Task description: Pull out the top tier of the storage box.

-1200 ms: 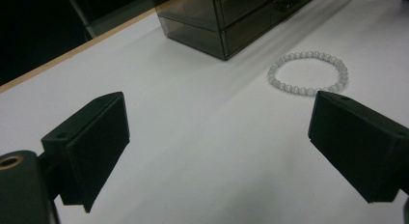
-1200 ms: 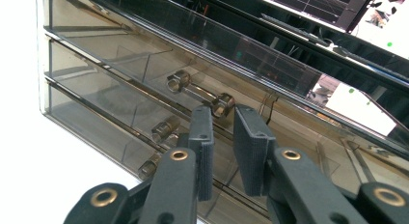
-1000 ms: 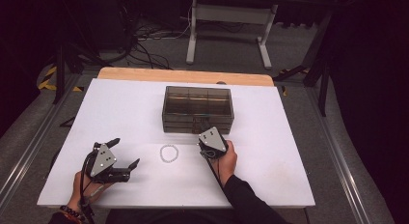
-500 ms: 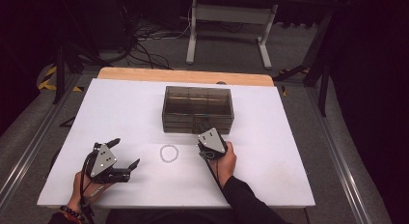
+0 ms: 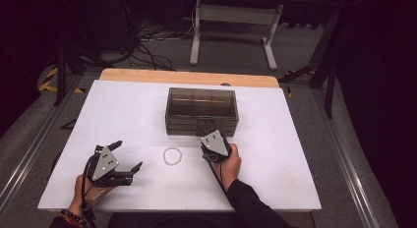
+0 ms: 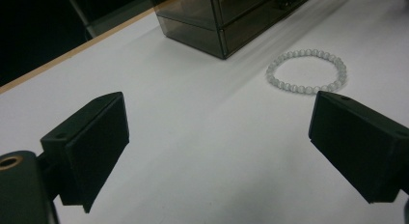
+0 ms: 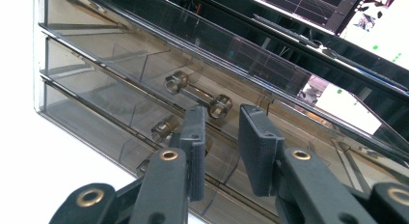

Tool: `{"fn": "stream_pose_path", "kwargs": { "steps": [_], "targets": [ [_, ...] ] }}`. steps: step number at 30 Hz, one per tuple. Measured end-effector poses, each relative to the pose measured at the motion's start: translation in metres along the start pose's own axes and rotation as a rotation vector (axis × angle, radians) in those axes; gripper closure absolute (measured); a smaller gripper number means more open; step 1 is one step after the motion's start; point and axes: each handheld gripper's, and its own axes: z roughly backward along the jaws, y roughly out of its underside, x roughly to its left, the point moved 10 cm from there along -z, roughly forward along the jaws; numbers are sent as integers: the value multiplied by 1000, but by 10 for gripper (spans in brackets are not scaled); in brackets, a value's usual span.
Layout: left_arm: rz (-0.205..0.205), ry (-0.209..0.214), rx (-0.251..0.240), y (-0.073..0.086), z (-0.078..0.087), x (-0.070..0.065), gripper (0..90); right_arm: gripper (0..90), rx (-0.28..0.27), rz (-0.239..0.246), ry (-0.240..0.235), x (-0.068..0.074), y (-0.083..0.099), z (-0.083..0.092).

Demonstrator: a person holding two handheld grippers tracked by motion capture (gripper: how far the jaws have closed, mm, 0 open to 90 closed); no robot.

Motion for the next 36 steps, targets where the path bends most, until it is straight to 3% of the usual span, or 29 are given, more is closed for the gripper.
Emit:
{"fn": "stream_pose_path", "kwargs": {
  "steps": [11,36],
  "targets": [
    [3,6,2,0,-1,-2,79,799,5,10,15,1,0,-1],
    [5,-10,-6,-1,2,0,80,803,22,-4,11,4,0,9]
  ]
}}
